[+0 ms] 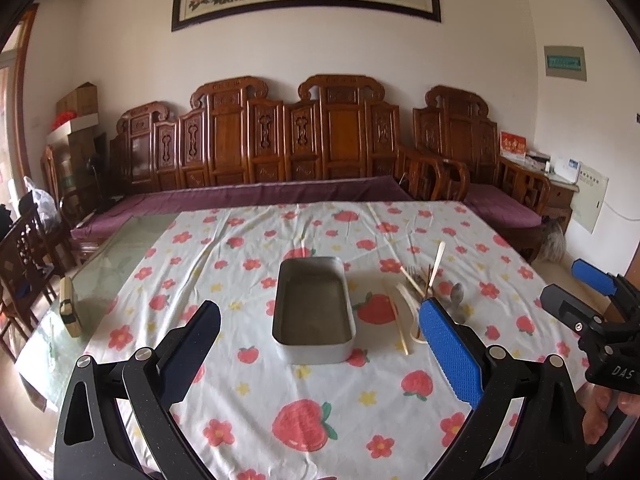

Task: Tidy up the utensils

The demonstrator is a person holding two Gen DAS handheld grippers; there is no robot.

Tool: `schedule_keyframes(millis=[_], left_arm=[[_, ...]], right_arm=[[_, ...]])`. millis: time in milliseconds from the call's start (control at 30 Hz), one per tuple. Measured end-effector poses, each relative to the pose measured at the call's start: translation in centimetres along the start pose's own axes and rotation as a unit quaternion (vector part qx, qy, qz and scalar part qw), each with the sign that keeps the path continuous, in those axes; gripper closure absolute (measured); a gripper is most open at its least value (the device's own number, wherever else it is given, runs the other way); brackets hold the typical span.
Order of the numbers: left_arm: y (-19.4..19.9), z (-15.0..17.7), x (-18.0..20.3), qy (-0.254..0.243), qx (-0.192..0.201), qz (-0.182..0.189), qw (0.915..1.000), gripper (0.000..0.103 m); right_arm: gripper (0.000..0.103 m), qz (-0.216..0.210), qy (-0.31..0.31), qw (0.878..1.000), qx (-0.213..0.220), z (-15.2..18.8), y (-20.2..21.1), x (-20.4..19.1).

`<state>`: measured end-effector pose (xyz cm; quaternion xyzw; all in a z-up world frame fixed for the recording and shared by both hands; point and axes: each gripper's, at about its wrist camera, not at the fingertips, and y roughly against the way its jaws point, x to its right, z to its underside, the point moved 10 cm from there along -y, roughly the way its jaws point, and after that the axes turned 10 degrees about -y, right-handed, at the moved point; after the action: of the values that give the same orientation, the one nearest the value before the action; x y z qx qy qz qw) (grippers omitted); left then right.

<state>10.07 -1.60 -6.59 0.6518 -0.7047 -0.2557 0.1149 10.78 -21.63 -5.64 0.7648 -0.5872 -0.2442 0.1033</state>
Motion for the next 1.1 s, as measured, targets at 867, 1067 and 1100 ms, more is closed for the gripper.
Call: schedule_keyframes(millis=[867,1067,1100], left_arm=[[-7.2,5.7,1.9,-0.026,-0.107,0.055,0.9923,0.006],[-8.8,6.3,2.3,-0.019,-0.111,0.062,0.9917,0.006],[-9.0,6.3,2.3,-0.017,-0.11,0.065,0.9916,0.006]], right_arm=[[0.026,-0.013,0.04,0.989,-0.141,7.5,-10.1,3.7],[0.037,-0.018,0.039,0.982,-0.183,8.5,-14.4,5.3],[0.038,-0.02,0.035,0.981,-0.188,8.5,-14.8,5.6]])
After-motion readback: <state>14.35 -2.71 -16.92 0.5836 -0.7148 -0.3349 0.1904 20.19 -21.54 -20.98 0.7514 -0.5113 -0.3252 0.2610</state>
